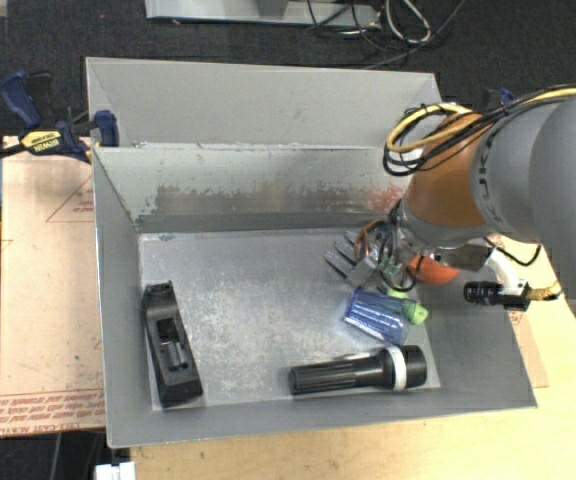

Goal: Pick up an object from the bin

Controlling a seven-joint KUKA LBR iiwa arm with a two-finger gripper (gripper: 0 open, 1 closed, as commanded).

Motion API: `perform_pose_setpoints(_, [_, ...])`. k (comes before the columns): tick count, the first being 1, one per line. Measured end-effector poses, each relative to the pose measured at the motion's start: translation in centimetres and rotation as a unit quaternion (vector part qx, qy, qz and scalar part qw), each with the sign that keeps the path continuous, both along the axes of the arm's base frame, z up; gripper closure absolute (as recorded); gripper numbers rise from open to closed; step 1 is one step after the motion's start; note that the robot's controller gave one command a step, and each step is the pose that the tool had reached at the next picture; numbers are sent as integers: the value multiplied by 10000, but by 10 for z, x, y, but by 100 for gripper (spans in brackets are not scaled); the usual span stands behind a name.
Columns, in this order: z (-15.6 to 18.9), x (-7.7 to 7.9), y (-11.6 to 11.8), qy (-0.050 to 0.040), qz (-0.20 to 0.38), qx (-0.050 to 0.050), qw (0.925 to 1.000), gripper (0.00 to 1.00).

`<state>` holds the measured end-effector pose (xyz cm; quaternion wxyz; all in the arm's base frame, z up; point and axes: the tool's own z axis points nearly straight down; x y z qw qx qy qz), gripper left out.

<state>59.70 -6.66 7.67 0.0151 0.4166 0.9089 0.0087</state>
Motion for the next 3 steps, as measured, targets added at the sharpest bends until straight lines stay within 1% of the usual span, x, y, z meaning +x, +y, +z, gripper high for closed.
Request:
perform_pose_setpoints(1, [31,-5,0,79,4,9,10000,100])
perform_pose_setpoints(2, [59,-2,0,28,18,4,10000,100])
perform_pose_setpoints(3, [62,-3,0,48,22,6,10000,100])
